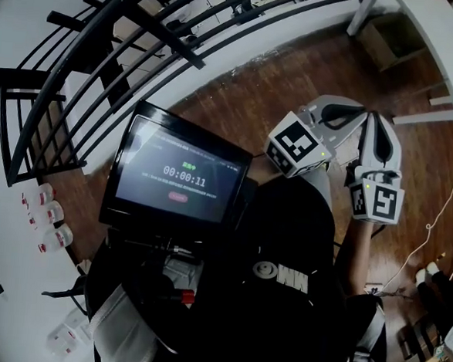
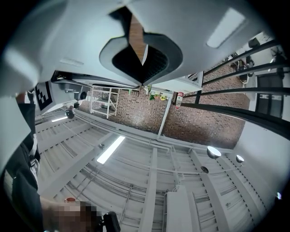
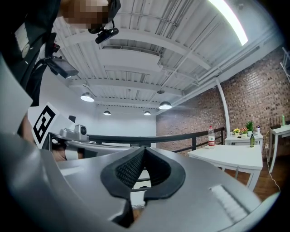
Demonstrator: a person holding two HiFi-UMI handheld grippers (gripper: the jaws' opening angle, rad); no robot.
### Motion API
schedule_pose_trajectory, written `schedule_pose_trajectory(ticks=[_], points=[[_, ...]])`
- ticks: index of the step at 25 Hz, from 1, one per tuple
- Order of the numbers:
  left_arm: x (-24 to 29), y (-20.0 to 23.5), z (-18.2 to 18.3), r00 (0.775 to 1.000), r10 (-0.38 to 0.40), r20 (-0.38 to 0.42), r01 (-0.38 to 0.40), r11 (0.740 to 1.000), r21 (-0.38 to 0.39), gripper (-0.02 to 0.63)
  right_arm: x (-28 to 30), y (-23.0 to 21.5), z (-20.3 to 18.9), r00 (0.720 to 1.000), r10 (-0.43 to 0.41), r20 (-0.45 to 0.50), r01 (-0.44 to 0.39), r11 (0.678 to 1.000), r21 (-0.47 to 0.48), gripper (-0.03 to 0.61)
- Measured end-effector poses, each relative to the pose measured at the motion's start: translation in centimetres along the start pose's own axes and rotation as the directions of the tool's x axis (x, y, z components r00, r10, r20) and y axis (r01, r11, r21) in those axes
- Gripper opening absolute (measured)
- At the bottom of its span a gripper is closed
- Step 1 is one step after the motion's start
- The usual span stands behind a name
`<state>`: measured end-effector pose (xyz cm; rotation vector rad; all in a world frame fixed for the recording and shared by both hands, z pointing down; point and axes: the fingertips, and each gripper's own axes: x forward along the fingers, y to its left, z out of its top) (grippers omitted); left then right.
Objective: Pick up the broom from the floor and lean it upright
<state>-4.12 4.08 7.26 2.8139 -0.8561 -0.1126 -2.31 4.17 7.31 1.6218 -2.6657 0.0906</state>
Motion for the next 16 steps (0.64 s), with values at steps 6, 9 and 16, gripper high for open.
schedule_pose_trajectory(ticks=[6, 9, 16], points=[[0.1, -0.7, -0.5, 1.000, -0.027, -0.006, 0.027, 1.000, -0.009, 0.018, -0.6, -0.1, -0.1, 0.999, -0.034, -0.005, 0.034, 0.999, 0.002, -0.003], [0.5, -1.0, -0.7, 0.999, -0.034, -0.007, 0.034, 0.999, -0.011, 0.018, -1.0, -0.6, -0.5, 0.999, -0.040, -0.010, 0.040, 0.999, -0.017, -0.003], [0.2, -1.1, 0.6, 0.999, -0.040, -0.003, 0.040, 0.999, -0.028, 0.018, -0.8, -0.3, 0.5, 0.999, -0.039, -0.019, 0.039, 0.999, -0.012, -0.003]])
